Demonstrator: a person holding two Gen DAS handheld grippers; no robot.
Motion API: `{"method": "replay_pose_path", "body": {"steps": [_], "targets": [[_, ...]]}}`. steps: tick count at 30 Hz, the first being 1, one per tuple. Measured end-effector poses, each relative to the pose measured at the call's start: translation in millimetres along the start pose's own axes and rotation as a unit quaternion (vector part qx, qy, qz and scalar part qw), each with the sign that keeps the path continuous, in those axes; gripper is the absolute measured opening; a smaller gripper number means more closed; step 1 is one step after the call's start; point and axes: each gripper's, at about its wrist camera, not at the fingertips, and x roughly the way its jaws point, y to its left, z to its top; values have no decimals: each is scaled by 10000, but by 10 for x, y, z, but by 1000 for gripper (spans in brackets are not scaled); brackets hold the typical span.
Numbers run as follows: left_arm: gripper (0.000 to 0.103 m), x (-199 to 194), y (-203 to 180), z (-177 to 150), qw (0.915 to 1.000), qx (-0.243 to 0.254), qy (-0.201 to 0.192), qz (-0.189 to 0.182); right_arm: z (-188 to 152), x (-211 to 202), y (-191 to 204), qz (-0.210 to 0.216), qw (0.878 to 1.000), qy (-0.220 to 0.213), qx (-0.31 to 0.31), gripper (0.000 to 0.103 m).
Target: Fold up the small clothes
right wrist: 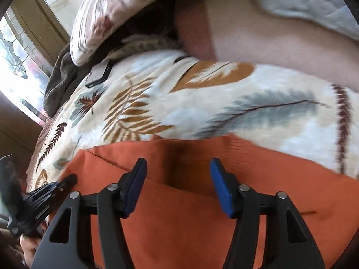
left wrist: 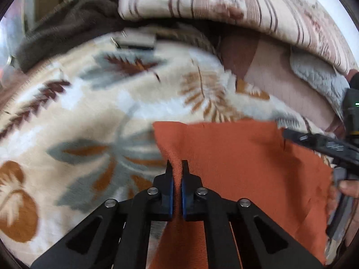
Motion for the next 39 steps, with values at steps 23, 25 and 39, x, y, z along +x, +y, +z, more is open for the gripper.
{"method": "replay_pose_path", "body": {"steps": [23,25,39], "targets": [[66,-765,747,-314,9966,-672,-60,468,-645,-393,786,469,9950,69,-882,58],[66,-845,701,-435,9968,-651,45,461,-1018,-586,843,796,9911,259,-1039,58],[55,-921,431,-1234,9928,-422,932,627,-2714,-691,1632,1419,9543,856,-2486,58]]}}
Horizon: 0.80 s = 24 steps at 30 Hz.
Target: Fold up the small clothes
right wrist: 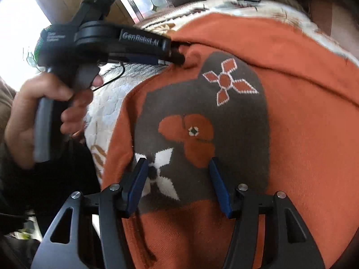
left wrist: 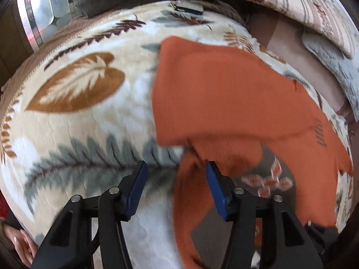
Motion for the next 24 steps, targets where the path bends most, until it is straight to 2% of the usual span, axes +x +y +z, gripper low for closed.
{"method": "replay_pose_path", "body": {"steps": [1,2,3,4,5,7,9,12,16,17,18,19,21,23,24], "targets": [[53,26,-43,-44,9999,101,49,24,-2,7,13,-76,10000,-3,-56,50],[48,61,-138,-96,9992,345,70,196,-1,9,16,-177,9998,-7,-80,40],[37,70,-220,-132,9975,599,17,385,4,20,15,-236,9997,20,-109,19],[5,53,-286,-162,9967,747,-12,330,-15,12,15,-120,9999,42,-47,10],[2,14,-308,-187,9978,649,75,128,-13,0,-9,-31,10000,58,60,9],[2,-83,-316,-254,9979,616,67,202,-26,-65,41,54,9999,49,90,8],[2,-252,-304,-358,9975,662,-27,258,-60,-214,127,369,9992,-34,154,8],[2,-480,-215,-524,9969,680,-122,383,-124,-330,227,396,9991,-116,23,8],[3,-240,-198,-639,9938,807,380,658,-246,-15,108,350,9989,232,198,9],[5,-240,-204,-641,9934,839,345,709,-254,-17,84,402,9988,98,259,11],[8,-292,-228,-632,9930,845,294,767,-247,-55,66,472,9983,38,339,17],[10,-328,-247,-618,9933,823,249,778,-239,-119,47,517,9978,12,417,31],[18,-489,-267,-562,9936,719,3,871,-238,-340,-13,445,9976,-261,472,49],[48,-695,-334,-498,9928,664,-343,934,-275,-595,-123,261,9970,-521,512,50],[52,-772,-387,-479,9924,701,-473,894,-304,-740,-228,130,9960,-643,605,50]]}}
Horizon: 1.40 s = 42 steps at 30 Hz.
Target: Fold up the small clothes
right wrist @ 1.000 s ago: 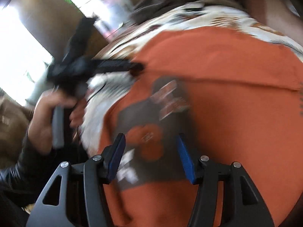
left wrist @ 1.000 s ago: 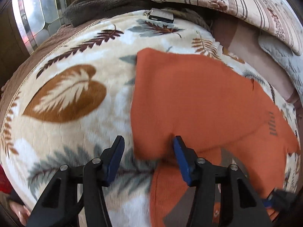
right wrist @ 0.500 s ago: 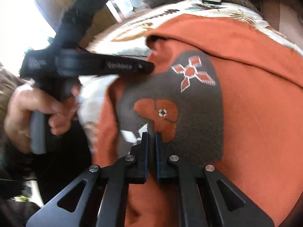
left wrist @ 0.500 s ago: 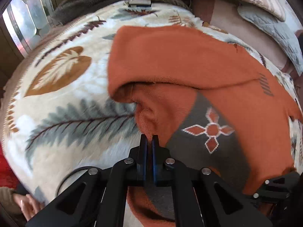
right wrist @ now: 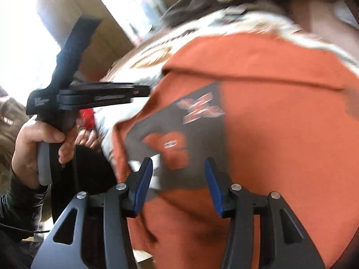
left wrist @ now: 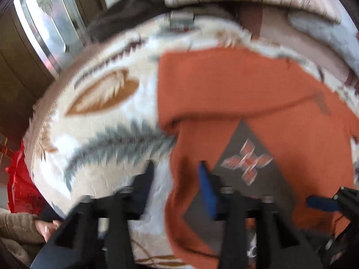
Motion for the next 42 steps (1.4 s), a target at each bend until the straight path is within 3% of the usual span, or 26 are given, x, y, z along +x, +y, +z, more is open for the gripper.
{"method": "replay_pose_path", "body": {"steps": [3,7,9,13,15,16,18,21,23,26,30,33,37,40,42], "targets": [[53,-136,-282,159,9994,291,-188,-53,-32,-371,-490,-517,9971,-237,510,50],[52,-75,-927,339,9941,639,-258,-840,-55,-726,-1173,-1383,9828,-446,1141,50],[50,45,-1287,383,9899,933,-240,-1035,-86,-820,-1495,-1613,9742,-551,1478,50],[49,417,-1991,385,9815,1401,-55,-1304,-160,-673,-1881,-1584,9671,-291,1969,50],[48,646,-2338,315,9777,1660,114,-1278,-261,-629,-1987,-1335,9664,-195,2187,50],[48,771,-2460,258,9754,1830,253,-1206,-287,-677,-2025,-1211,9667,-310,2233,50],[50,752,-2612,206,9732,2106,-102,-920,-316,-909,-2110,-1252,9620,-542,2365,50],[48,701,-2733,300,9715,2139,-134,-1011,-395,-1408,-2368,-1465,9509,-1002,2534,50],[48,652,-2847,383,9706,2054,-196,-1239,-503,-1748,-2617,-1885,9351,-1207,2748,50],[48,611,-3162,472,9654,2121,-314,-1485,-770,-2203,-3098,-2586,8924,-1449,3401,50],[48,579,-3645,521,9533,2452,-538,-1682,-1115,-2603,-3631,-2922,8421,-1729,4191,50],[47,589,-3996,603,9445,2669,-626,-1810,-1319,-2776,-3896,-2965,8156,-1942,4573,50],[45,609,-4350,797,9397,2720,-721,-1946,-1481,-2794,-4140,-2920,7815,-2156,5075,50],[44,631,-4609,887,9347,2704,-677,-2206,-1530,-2754,-4319,-2759,7652,-2404,5296,50],[44,712,-4785,883,9310,2789,-556,-2289,-1510,-2750,-4374,-2822,7621,-2564,5232,49]]}}
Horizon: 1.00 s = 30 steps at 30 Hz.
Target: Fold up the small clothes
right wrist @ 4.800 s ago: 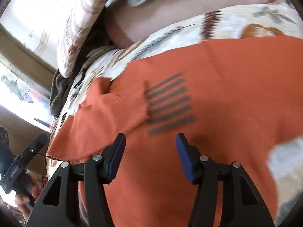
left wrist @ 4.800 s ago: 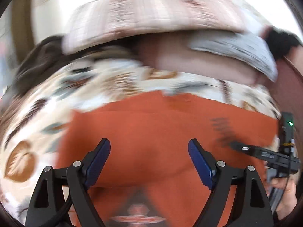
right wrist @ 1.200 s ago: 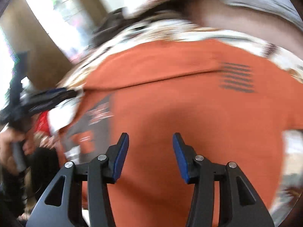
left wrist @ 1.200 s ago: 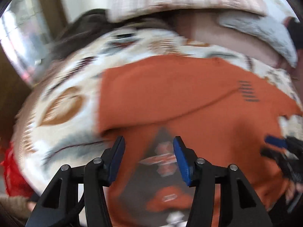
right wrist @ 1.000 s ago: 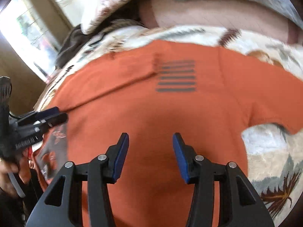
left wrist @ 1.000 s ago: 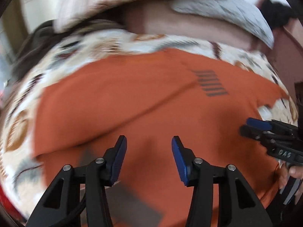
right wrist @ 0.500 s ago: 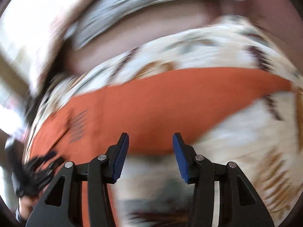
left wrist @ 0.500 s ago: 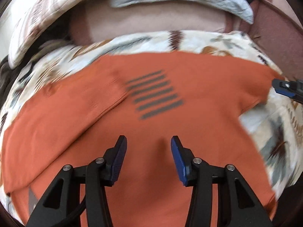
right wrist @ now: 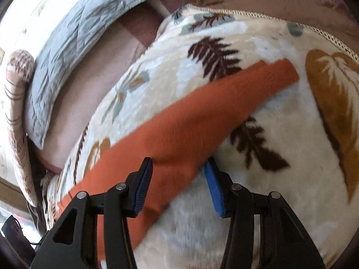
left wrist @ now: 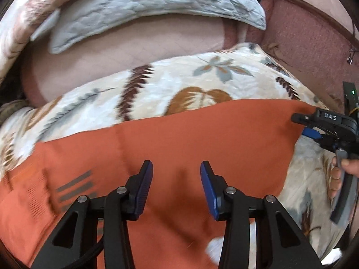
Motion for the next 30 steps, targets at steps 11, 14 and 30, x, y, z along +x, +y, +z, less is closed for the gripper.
{"method": "replay_pose_path", "body": {"steps": [11,14,30], "targets": [[31,14,390,-74,9982,-401,305,-320,-125,-204,795,469,9899,-428,-1267,7],[54,-300,904,-185,9937,-1037,141,-404,-357,-249,1340,879,9803,-325,-1739,7],[56,-850,2182,-775,9741,-2260,32,37,-1637,-235,2439,2547,9188,1083,-2813,42]]}}
